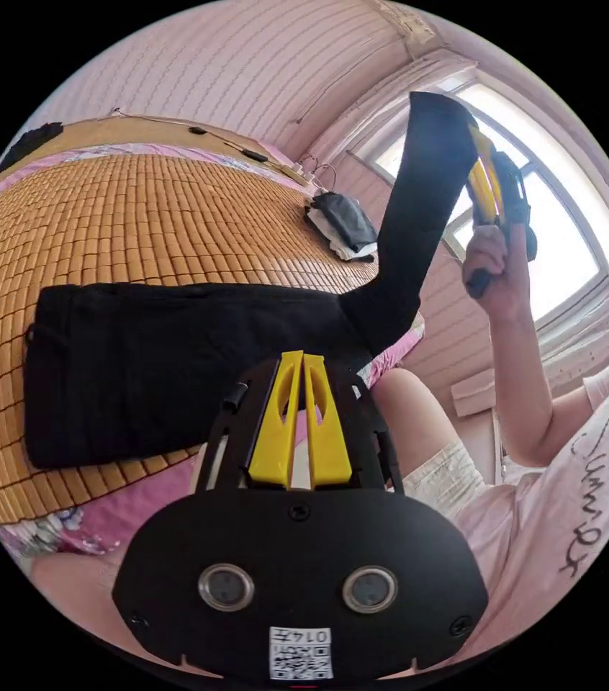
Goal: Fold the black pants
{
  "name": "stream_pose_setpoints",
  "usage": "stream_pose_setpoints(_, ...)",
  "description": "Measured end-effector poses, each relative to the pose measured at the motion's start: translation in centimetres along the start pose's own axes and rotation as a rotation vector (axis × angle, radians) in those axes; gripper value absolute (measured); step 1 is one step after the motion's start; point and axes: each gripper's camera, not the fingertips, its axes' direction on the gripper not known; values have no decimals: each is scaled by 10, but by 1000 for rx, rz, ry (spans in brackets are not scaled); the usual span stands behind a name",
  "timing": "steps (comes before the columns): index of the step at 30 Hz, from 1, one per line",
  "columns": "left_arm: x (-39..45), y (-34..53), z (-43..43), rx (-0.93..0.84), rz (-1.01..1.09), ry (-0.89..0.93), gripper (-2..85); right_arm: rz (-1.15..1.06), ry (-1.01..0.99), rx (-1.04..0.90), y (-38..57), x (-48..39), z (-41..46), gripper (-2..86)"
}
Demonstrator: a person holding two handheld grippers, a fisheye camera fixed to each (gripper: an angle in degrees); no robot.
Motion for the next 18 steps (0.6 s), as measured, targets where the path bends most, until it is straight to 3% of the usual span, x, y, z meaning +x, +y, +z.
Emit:
stream_pose_setpoints(3,-35,30,-55,39,-158,-159,-8,116,-194,-286,37,5,150,41)
stream_pose_setpoints(5,-50,47,-79,56,-236,-254,-6,189,-116,-595,77,9,224,27)
stream_pose_setpoints(13,-72,46,-79,113,-359,-304,69,130,137,-711,85,-12,230,13)
stream_pose_setpoints(18,-77,16,-33,19,-356,-352,81,116,264,-703,68,-23,227,11)
